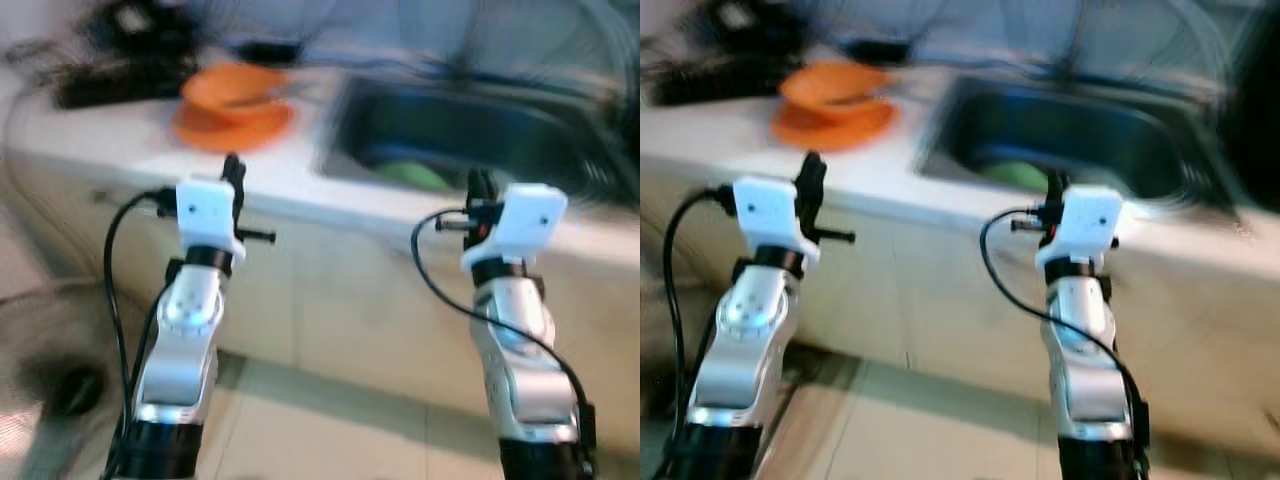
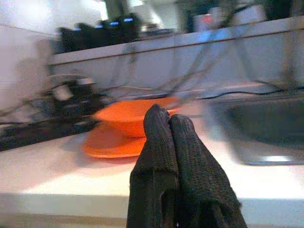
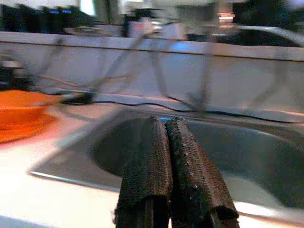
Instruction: Kitchen organization
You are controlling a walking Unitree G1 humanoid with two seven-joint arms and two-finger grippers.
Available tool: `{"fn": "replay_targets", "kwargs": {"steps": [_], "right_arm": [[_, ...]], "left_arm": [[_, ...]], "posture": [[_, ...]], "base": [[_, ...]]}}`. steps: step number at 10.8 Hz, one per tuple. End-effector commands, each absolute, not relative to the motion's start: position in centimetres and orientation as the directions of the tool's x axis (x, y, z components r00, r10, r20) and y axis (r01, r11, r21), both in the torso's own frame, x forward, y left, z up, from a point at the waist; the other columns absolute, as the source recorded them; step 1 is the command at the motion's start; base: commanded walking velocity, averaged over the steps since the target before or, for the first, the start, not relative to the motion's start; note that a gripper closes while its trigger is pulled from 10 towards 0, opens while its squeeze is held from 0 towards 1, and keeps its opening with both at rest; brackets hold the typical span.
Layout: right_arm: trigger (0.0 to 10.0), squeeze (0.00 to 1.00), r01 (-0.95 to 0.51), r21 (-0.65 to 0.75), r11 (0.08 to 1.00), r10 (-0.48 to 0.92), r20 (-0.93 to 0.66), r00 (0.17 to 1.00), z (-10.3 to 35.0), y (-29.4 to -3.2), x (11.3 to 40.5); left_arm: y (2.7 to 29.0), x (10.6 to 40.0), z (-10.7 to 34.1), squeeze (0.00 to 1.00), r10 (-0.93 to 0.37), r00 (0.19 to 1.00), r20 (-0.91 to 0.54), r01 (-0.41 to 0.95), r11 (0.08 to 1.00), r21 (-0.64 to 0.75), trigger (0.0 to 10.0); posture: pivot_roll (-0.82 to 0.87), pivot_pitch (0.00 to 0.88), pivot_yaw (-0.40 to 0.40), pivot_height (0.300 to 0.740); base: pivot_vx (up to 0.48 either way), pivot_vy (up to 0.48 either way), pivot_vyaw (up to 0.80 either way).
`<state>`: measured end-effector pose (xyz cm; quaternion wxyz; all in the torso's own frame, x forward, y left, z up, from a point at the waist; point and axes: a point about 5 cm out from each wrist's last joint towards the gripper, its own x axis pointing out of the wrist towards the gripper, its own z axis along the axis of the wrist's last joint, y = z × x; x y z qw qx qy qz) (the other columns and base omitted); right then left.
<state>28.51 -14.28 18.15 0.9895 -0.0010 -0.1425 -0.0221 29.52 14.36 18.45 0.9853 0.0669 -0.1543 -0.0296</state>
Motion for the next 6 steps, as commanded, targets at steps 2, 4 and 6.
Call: {"fn": "replay_targets", "kwargs": {"steps": [2,4,6], "right_arm": [[10.0,0.0,0.027,0.003,1.0,-0.027,0.288,0.957,18.37,-13.83,28.56],[10.0,0.0,0.026,0.004,1.0,-0.026,0.284,0.959,18.32,-13.8,28.63],[10.0,0.0,0.024,0.002,1.0,-0.024,0.282,0.959,18.31,-13.73,28.69]], "left_arm": [[14.76,29.5,18.72,0.0,-0.071,0.949,0.308,0.026,0.988,0.15,10.0],[14.7,29.53,18.75,0.0,-0.074,0.948,0.308,0.027,0.988,0.153,10.0],[14.69,29.58,18.78,0.0,-0.077,0.948,0.308,0.029,0.988,0.155,10.0]], "posture": [[0.07,0.077,-0.03,0.74],[0.08,0.085,-0.031,0.74],[0.08,0.087,-0.03,0.74]], "base": [[0.48,0.0,0.0],[0.48,0.0,0.0],[0.48,0.0,-0.64]]}}
